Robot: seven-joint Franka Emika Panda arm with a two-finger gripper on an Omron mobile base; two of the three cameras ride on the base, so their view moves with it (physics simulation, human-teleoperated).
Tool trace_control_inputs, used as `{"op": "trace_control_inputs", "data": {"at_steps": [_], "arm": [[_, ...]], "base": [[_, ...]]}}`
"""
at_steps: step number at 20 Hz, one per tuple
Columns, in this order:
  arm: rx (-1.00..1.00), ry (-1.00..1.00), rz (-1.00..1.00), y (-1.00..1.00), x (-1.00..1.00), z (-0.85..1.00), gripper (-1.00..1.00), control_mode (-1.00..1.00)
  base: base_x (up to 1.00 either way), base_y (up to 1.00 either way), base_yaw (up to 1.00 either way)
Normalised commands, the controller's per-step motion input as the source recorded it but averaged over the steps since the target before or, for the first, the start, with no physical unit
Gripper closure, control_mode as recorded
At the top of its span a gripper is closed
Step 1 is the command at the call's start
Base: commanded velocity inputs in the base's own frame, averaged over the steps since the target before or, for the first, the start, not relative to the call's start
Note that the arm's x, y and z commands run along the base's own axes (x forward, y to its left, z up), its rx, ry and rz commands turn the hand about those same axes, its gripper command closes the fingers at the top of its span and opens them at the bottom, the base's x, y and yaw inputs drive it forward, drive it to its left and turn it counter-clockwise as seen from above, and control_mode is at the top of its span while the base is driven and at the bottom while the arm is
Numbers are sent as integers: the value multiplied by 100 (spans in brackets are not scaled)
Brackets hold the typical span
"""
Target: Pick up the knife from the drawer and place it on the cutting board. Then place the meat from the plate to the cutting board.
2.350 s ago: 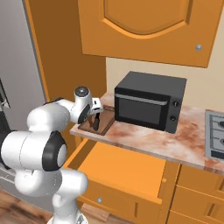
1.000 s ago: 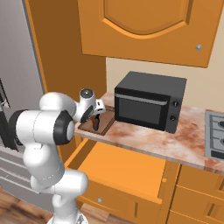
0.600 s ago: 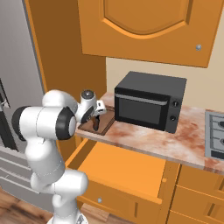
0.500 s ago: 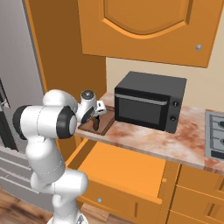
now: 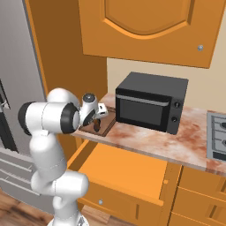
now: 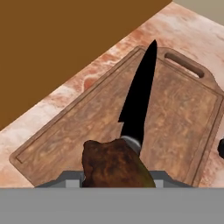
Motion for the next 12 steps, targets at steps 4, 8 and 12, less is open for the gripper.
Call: {"op": "trace_control_inputs", "data": {"at_steps": [4,8,12], "arm": [[-2,0,0,0,17,-14,100,-100],[-3,0,0,0,19,-16,100,-100],[-2,0,0,0,25,-14,100,-100]], "base": [[0,0,0],[0,0,0],[0,0,0]]}}
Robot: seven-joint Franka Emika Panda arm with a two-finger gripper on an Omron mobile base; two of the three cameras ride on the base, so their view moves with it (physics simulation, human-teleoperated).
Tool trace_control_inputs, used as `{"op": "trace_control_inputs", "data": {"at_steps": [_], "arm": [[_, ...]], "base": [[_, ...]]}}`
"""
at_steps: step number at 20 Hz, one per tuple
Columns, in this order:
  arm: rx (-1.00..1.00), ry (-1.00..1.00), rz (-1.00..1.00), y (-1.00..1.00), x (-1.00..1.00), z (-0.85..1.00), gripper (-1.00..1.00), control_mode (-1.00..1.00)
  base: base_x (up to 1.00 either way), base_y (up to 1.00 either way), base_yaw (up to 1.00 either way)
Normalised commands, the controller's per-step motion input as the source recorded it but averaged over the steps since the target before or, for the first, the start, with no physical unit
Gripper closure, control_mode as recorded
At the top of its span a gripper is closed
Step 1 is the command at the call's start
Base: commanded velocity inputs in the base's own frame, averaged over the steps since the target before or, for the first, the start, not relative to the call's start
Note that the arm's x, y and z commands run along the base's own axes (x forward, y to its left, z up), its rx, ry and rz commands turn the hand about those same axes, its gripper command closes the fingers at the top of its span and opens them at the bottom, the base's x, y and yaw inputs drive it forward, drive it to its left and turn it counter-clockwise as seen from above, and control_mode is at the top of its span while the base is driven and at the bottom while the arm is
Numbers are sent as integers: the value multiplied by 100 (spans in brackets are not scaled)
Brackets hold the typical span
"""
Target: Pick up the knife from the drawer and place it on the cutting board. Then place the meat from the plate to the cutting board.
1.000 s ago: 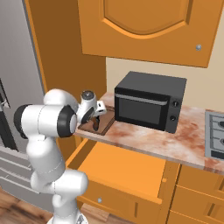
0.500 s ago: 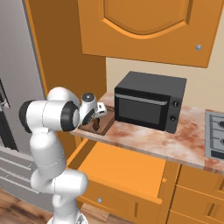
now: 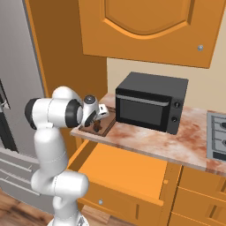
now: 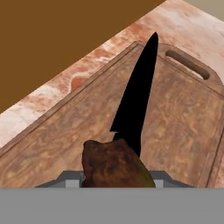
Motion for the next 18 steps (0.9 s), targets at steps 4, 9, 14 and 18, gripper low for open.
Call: {"op": "trace_control_inputs", "data": {"at_steps": [4,9,14,18], "arm": [[-1,0,0,0,23,-13,100,-100],[-1,0,0,0,24,-13,-100,-100],[-4,-8,0,0,18,0,-100,-100],[-4,-8,0,0,11,0,-100,-100]], "base": [[0,0,0],[0,0,0],[0,0,0],[0,0,0]]}}
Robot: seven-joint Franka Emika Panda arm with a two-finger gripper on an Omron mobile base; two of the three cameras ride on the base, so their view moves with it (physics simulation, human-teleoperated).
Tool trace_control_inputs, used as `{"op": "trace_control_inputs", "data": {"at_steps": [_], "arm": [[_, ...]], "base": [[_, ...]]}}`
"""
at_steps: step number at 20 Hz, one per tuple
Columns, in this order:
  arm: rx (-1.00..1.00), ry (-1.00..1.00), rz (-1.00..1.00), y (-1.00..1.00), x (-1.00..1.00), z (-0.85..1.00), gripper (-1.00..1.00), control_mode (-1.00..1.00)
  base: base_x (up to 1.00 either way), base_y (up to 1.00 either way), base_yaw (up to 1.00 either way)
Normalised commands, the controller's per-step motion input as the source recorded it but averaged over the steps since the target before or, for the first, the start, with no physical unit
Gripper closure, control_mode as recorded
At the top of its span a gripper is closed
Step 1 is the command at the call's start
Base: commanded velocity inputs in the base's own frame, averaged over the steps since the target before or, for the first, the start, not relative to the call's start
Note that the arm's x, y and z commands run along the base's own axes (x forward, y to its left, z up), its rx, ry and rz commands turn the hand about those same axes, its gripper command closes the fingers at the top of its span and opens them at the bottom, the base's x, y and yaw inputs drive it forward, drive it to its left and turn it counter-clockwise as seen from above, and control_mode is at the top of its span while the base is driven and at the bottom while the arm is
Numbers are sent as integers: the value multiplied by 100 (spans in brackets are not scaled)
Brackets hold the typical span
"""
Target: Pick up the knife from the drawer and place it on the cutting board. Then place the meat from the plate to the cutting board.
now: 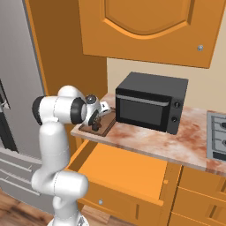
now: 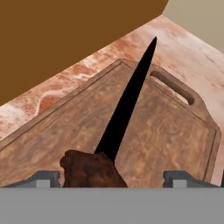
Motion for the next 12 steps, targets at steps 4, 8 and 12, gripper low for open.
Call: {"op": "trace_control_inputs", "data": {"at_steps": [4,8,12], "arm": [[0,-6,1,0,-4,1,-100,-100],[0,-6,0,-1,-11,23,-100,-100],[0,-6,0,-1,-24,37,-100,-100]], "base": [[0,0,0],[0,0,0],[0,0,0]]}}
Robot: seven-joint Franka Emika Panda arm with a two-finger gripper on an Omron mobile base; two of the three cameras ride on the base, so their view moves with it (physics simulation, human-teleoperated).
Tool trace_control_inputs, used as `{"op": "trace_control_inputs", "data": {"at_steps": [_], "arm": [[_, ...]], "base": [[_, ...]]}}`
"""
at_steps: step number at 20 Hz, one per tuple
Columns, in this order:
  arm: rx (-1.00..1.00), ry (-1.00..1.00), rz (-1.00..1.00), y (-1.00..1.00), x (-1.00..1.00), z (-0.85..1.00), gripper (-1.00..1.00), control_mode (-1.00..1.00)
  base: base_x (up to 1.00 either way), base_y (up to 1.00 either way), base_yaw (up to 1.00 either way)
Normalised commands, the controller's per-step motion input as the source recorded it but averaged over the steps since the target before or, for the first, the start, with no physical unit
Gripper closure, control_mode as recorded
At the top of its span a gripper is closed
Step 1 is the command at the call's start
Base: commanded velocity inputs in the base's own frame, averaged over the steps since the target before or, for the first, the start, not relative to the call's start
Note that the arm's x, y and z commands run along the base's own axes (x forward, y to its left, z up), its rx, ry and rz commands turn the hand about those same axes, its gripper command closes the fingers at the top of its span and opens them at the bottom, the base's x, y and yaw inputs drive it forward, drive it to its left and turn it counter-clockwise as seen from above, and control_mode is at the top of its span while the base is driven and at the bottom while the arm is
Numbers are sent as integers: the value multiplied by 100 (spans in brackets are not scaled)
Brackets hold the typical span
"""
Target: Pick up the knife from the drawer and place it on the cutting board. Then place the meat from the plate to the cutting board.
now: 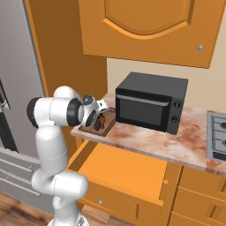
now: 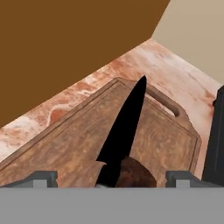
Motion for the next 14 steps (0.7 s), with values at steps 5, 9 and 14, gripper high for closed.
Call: {"op": "trace_control_inputs", "data": {"at_steps": [5,9,14], "arm": [[0,-5,0,0,-33,34,-100,-100],[0,-6,0,-7,-52,45,-100,-100],[0,-8,0,-26,-88,69,-100,-100]], "base": [[0,0,0],[0,0,0],[0,0,0]]}}
